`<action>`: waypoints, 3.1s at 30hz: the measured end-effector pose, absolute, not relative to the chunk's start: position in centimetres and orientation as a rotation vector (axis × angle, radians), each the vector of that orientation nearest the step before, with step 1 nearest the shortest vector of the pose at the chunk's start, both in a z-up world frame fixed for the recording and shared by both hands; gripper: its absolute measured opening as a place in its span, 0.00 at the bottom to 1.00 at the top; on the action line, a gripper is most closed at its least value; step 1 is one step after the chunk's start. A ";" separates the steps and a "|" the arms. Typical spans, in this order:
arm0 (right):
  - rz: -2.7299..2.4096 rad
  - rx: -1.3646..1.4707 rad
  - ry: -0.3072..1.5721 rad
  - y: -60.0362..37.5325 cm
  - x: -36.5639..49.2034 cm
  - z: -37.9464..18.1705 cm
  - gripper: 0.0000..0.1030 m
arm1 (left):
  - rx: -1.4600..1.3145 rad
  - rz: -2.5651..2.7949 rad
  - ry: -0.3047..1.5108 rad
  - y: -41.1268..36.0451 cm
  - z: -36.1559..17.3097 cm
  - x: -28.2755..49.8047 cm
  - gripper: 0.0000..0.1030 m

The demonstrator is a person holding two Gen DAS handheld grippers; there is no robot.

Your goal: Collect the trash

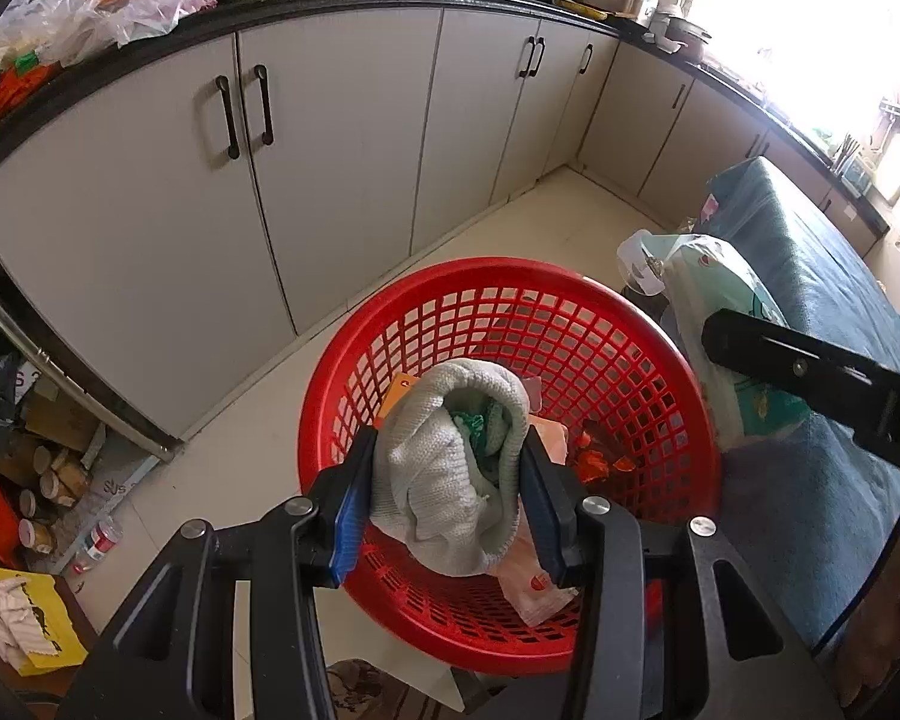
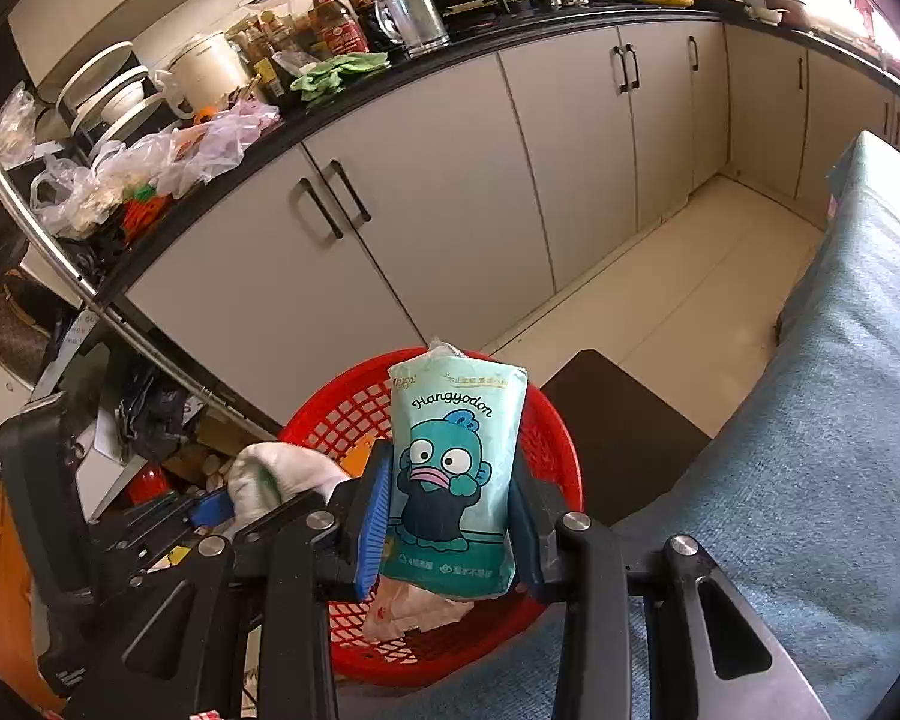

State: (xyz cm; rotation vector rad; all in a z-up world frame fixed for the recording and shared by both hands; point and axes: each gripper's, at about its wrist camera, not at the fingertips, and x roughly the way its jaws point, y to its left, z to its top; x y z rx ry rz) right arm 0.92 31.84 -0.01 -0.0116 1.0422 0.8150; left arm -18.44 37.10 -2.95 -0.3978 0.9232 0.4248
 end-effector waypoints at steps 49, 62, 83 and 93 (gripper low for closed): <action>0.803 0.048 1.009 31.0 0.8 0.3 0.58 | -0.456 0.381 0.903 37.0 -2.2 -19.1 0.68; 0.735 0.084 0.983 28.8 0.1 1.1 0.64 | -0.270 0.482 0.768 34.5 3.1 -22.6 0.79; 0.681 0.159 0.821 17.6 -9.6 6.9 0.71 | -0.162 0.745 0.272 27.8 12.9 -30.4 1.00; 0.662 0.099 0.709 15.2 -13.8 9.1 0.75 | -0.180 0.845 0.169 27.0 15.7 -34.2 1.00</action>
